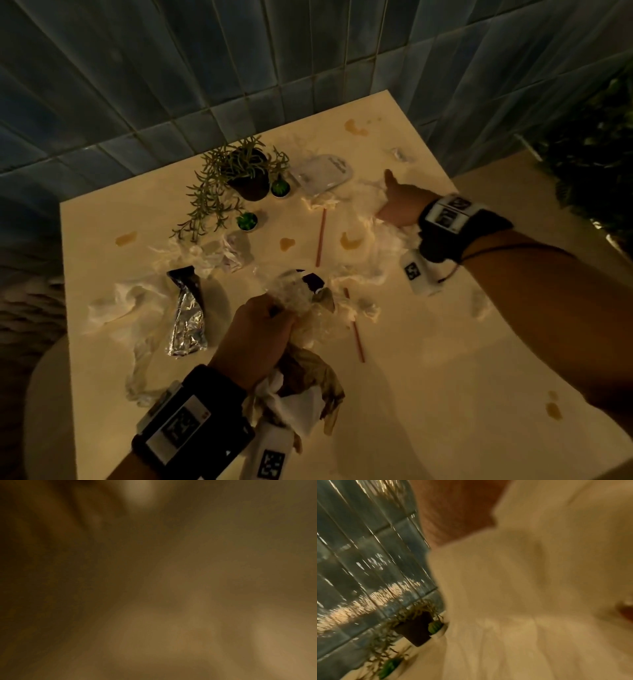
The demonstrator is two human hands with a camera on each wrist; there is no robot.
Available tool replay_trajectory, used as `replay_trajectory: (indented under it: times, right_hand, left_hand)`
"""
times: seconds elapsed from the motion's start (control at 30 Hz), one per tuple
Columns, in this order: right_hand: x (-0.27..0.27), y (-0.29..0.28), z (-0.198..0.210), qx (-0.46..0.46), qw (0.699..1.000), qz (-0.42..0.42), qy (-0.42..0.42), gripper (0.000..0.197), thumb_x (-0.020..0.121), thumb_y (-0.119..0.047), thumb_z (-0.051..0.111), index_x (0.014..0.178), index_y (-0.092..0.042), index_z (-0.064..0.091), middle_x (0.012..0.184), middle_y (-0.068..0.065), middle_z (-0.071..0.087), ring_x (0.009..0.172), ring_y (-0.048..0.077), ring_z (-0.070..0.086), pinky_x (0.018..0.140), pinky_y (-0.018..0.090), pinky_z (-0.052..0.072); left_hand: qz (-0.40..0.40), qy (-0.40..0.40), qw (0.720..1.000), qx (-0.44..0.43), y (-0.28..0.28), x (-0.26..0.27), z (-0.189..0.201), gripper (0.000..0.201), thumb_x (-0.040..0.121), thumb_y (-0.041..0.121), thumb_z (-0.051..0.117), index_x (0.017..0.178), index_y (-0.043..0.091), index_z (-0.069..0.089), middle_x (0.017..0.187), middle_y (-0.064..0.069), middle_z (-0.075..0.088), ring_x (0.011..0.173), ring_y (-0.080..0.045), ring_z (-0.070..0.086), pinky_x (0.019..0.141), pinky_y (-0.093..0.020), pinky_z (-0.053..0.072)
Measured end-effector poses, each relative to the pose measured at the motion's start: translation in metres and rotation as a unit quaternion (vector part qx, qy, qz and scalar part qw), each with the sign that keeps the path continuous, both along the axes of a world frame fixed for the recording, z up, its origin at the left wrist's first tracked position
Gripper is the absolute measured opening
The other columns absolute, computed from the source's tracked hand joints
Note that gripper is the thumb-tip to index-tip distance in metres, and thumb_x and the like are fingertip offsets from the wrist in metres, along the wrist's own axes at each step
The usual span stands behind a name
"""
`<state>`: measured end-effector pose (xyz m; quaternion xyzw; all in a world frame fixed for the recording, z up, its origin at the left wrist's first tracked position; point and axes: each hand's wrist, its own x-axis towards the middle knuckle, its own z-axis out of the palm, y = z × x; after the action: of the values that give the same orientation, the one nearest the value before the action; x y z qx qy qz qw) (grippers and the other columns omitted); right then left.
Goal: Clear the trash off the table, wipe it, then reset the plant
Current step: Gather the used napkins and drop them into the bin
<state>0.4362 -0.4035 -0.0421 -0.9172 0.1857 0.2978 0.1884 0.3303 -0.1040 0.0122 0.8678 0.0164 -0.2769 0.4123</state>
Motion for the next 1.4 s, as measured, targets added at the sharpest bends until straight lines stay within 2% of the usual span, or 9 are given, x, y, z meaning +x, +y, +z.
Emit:
replay_trajectory:
  times: [0.2, 0.33, 0.5, 0.57, 0.7, 0.83, 0.97, 1.2, 1.4]
  right_hand:
    - [0.0, 0.033, -0.035, -0.043, 0.999, 0.004, -0.032, 0.089, 0.084, -0.048, 0.06, 0.149, -0.01, 0.013, 0.153, 0.015, 0.029, 0.135, 0.037, 0.036, 0.108, 0.046, 0.036]
    - [-0.016, 0.049, -0.042, -0.056, 0.995, -0.012, -0.085, 0.045, 0.092, -0.03, 0.052, 0.129, -0.007, 0.043, 0.13, 0.019, 0.054, 0.116, 0.038, 0.054, 0.091, 0.04, 0.045]
    - [-0.038, 0.044, 0.018, 0.015, 0.982, -0.096, -0.162, 0.039, 0.092, -0.03, 0.052, 0.122, -0.005, 0.05, 0.123, 0.021, 0.058, 0.112, 0.039, 0.056, 0.085, 0.038, 0.045]
    - [-0.063, 0.037, 0.06, 0.088, 0.961, -0.134, -0.227, 0.035, 0.091, -0.029, 0.054, 0.12, -0.01, 0.055, 0.113, 0.017, 0.064, 0.105, 0.033, 0.061, 0.08, 0.036, 0.048]
    - [-0.15, 0.012, 0.141, 0.214, 0.896, -0.209, -0.328, 0.009, 0.091, -0.028, 0.059, 0.084, -0.022, 0.06, 0.068, -0.008, 0.056, 0.049, 0.0, 0.053, 0.048, 0.013, 0.042]
    - [-0.254, -0.032, 0.186, 0.301, 0.812, -0.293, -0.406, 0.007, 0.088, -0.025, 0.064, 0.086, -0.032, 0.063, 0.081, -0.02, 0.064, 0.073, -0.011, 0.062, 0.063, 0.001, 0.044]
    - [-0.363, -0.099, 0.196, 0.298, 0.779, -0.378, -0.403, 0.005, 0.081, -0.041, 0.067, 0.08, -0.04, 0.072, 0.078, -0.026, 0.071, 0.079, -0.008, 0.067, 0.072, 0.017, 0.05]
    - [-0.551, -0.212, 0.153, 0.28, 0.705, -0.532, -0.375, 0.027, 0.083, -0.027, 0.067, 0.057, -0.024, 0.071, 0.056, -0.007, 0.067, 0.054, 0.005, 0.063, 0.053, 0.019, 0.051]
    - [-0.646, -0.271, 0.029, 0.302, 0.676, -0.622, -0.255, 0.01, 0.087, -0.023, 0.064, 0.078, -0.021, 0.068, 0.056, -0.013, 0.067, 0.059, 0.007, 0.061, 0.049, 0.013, 0.047]
  left_hand:
    - [-0.001, 0.005, 1.0, 0.009, 0.006, 0.001, 0.0, 0.02, 0.086, 0.013, 0.058, 0.069, 0.007, 0.065, 0.06, -0.007, 0.063, 0.061, -0.021, 0.058, 0.056, -0.028, 0.041]
    - [0.007, -0.001, 1.0, 0.009, 0.009, -0.001, 0.002, 0.024, 0.087, 0.016, 0.058, 0.063, 0.013, 0.061, 0.058, -0.002, 0.06, 0.061, -0.021, 0.056, 0.058, -0.03, 0.042]
    - [0.045, -0.02, 0.999, 0.006, 0.001, -0.007, 0.014, 0.027, 0.087, 0.015, 0.06, 0.059, 0.017, 0.057, 0.055, 0.004, 0.056, 0.058, -0.015, 0.052, 0.054, -0.026, 0.039]
    - [0.069, -0.024, 0.997, -0.013, -0.005, -0.01, 0.021, 0.027, 0.087, 0.013, 0.06, 0.06, 0.017, 0.057, 0.055, 0.006, 0.056, 0.06, -0.017, 0.051, 0.056, -0.027, 0.038]
    - [0.075, -0.025, 0.994, -0.07, -0.038, -0.026, 0.045, 0.026, 0.087, 0.011, 0.056, 0.062, 0.01, 0.061, 0.048, 0.007, 0.059, 0.057, -0.012, 0.051, 0.06, -0.031, 0.041]
    - [0.038, -0.04, 0.989, -0.138, -0.11, -0.066, 0.075, 0.032, 0.087, 0.009, 0.054, 0.056, 0.017, 0.061, 0.05, 0.014, 0.059, 0.056, -0.005, 0.052, 0.057, -0.024, 0.041]
    - [-0.023, -0.047, 0.982, -0.182, -0.203, -0.134, 0.084, 0.029, 0.087, 0.006, 0.05, 0.058, 0.006, 0.054, 0.052, 0.005, 0.054, 0.054, -0.008, 0.047, 0.053, -0.023, 0.038]
    - [-0.15, 0.043, 0.971, -0.18, -0.371, -0.285, 0.035, 0.026, 0.087, 0.013, 0.05, 0.063, 0.005, 0.056, 0.057, -0.001, 0.056, 0.057, -0.012, 0.048, 0.056, -0.027, 0.039]
    - [-0.288, 0.101, 0.951, -0.048, -0.468, -0.403, -0.065, 0.019, 0.093, 0.023, 0.05, 0.08, 0.012, 0.058, 0.076, -0.001, 0.056, 0.076, -0.021, 0.049, 0.07, -0.03, 0.034]
